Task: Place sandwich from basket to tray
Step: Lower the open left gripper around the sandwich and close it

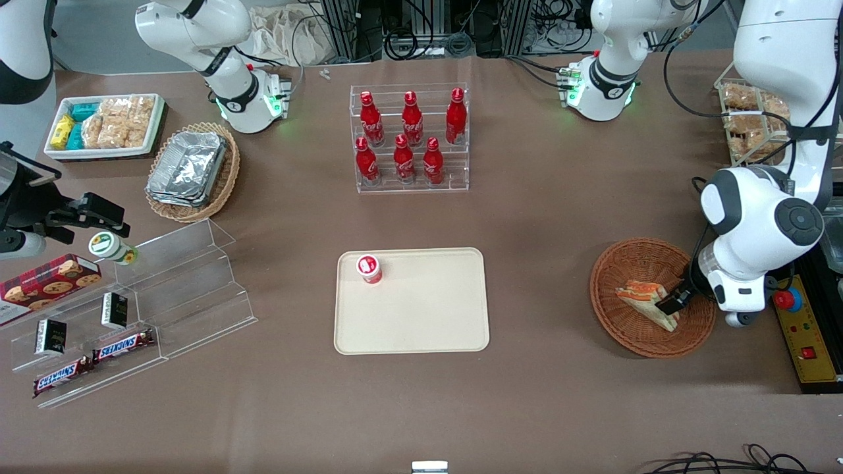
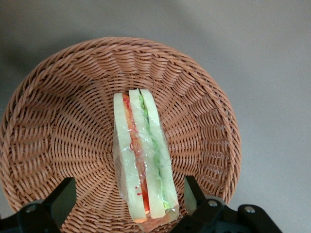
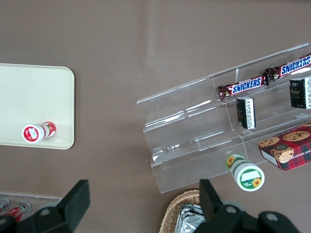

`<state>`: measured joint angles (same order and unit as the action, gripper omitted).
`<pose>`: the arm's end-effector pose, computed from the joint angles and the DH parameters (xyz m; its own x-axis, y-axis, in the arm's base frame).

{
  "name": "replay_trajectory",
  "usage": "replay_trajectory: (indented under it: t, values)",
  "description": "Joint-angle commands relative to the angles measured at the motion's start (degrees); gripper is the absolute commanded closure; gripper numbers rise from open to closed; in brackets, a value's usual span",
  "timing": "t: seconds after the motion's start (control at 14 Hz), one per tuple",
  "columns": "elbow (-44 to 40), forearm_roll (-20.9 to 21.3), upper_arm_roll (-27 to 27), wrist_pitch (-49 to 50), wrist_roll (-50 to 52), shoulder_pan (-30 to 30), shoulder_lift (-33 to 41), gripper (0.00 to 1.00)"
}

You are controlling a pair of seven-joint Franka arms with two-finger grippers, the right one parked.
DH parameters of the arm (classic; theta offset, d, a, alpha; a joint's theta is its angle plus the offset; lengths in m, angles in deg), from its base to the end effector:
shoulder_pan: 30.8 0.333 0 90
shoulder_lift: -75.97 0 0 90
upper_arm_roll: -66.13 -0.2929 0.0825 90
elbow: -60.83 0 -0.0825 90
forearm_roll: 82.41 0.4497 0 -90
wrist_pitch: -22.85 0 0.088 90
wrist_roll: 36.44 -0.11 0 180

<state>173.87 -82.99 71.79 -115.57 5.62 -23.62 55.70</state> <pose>0.6601 0.0179 0.2301 0.7123 0.7008 0.0392 0.6959 -0.7123 0.0913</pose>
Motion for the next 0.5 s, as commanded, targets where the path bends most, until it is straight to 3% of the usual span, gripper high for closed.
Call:
replay_trajectory:
  t: [0.0, 0.43]
  values:
    - [-0.37, 0.93, 0.58, -2.98, 3.72, 0.47, -2.21, 0.01]
    - [-0.98, 1.1, 0.58, -5.89, 7.42, 0.47, -6.35, 0.03]
